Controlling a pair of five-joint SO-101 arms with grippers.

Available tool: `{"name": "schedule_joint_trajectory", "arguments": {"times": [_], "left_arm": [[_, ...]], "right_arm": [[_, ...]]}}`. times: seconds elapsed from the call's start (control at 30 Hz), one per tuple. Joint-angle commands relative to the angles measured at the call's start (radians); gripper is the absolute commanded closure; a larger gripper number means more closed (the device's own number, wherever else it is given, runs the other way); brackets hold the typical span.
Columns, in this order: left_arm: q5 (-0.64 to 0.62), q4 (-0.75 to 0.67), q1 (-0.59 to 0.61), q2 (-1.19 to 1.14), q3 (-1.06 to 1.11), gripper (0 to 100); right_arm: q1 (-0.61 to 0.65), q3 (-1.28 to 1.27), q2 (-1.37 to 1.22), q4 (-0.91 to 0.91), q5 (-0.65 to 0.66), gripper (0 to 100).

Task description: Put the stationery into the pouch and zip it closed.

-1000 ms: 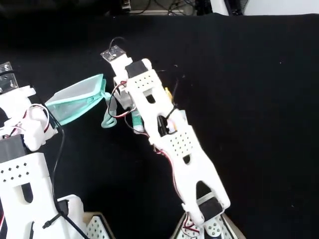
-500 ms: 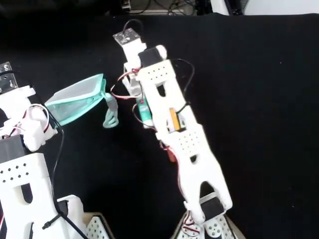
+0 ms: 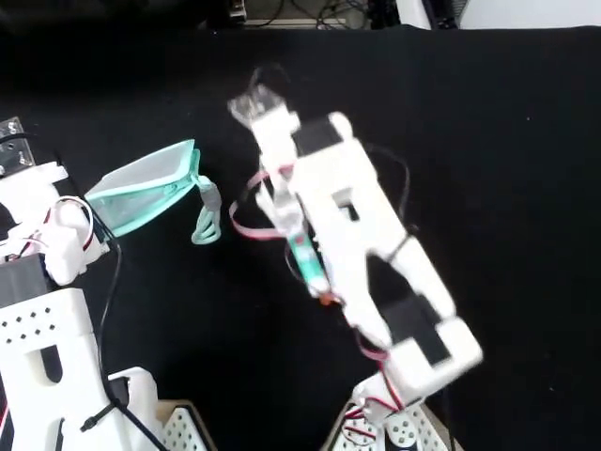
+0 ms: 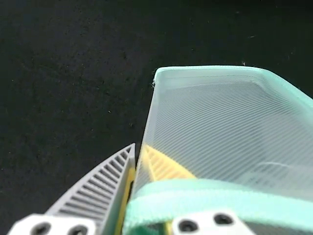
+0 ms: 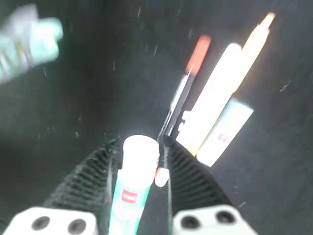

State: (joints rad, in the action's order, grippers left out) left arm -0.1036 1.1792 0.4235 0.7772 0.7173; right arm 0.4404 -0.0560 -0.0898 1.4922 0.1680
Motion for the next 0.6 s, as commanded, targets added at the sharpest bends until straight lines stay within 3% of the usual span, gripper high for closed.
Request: {"name": "schedule_joint_trajectory", "arguments": {"times": [0.0,0.4,0.57], "left_arm": [[-0.011,0.003,-0.004,-0.021,0.035,97],[-0.009,0.003,-0.076,-0.015,0.039,97],[-0.009,0.003,-0.074,-0.015,0.041,97]], "right_arm": [[0.006,-0.357,0.194,-0.112,0.043,98.6],[0.003,-0.696,0.3,-0.141,0.184,98.8],[-0.071,-0.75,0.297,-0.195,0.255,98.3]]}}
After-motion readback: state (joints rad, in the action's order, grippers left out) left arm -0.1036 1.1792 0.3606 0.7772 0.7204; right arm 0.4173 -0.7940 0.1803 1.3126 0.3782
